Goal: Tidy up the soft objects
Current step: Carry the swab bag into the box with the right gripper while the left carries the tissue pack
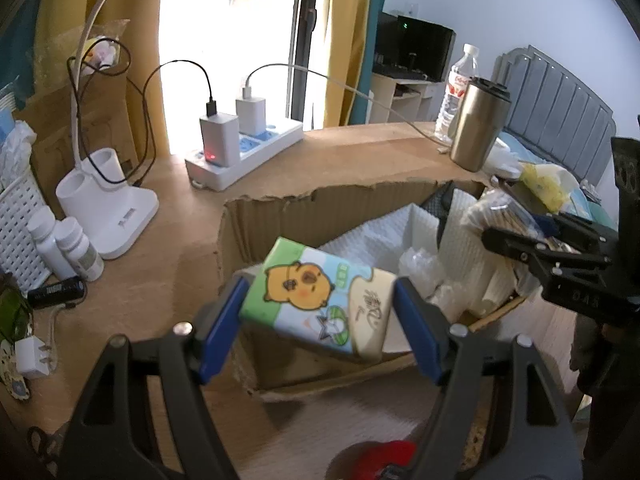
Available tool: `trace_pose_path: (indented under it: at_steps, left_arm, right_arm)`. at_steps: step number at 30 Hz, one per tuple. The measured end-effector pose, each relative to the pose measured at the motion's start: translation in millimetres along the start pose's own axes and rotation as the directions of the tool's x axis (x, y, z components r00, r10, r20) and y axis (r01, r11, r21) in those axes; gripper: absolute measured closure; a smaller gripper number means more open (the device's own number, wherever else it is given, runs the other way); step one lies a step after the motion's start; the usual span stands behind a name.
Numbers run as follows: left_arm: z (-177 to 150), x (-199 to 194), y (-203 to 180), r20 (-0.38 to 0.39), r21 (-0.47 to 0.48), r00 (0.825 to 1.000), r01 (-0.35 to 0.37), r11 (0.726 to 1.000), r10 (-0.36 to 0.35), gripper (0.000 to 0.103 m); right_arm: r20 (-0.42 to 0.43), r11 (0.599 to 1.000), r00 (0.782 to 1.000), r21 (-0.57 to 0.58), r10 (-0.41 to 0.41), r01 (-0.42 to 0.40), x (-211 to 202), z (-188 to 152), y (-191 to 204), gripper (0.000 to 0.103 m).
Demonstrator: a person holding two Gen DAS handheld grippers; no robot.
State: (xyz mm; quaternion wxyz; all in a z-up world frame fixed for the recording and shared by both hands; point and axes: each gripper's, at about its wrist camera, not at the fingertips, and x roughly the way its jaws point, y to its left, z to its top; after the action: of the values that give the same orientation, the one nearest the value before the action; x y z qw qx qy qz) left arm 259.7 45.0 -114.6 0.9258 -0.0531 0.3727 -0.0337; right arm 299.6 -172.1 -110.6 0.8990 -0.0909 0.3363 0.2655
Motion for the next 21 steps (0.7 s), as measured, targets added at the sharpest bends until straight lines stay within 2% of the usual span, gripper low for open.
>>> trace_pose_path:
  at_steps: [3,6,8,10,21]
  left_arm:
    - [-0.6,-1.5,-1.1,-0.001,0.0,1.0,0.001,1.0,-0.001,0.027]
    - [-1.0,-3.3,-0.8,0.005,-0.001,1.0,-0.003,1.0,0.003,0.027]
    - [-1.8,-6.3,-1.3,0.012,-0.003,1.0,-0.004,1.0,0.004,0.024]
    - [-2.8,-9.7,-1.9,0.018,-0.004,1.0,-0.003,1.0,0.003,0.014]
    - [-6.7,-36.0,-2.1,0.064,-0.003,0.998,0.006,1.0,-0.006,0.013]
  right_arm:
    - [-0.005,1.0,1.0,-0.005,-0.008,0.008,-0.4,-0.5,1.7,0.046]
    - [0.0,1.0,1.0,-0.01,-0.013,0.013,-2.7,-0.4,3.1,0.034]
    - [0.002,1.0,1.0,-0.014,-0.013,0.013,-5.3,-0.4,3.7,0.033]
    - [0.006,1.0,1.0,-0.022,-0.014,0.014,-8.5,-0.3,6.2,0.033]
    - [0.029,1.0,0.999,-0.013,-0.019,0.019,-29.3,-2.1,12.5,0.032]
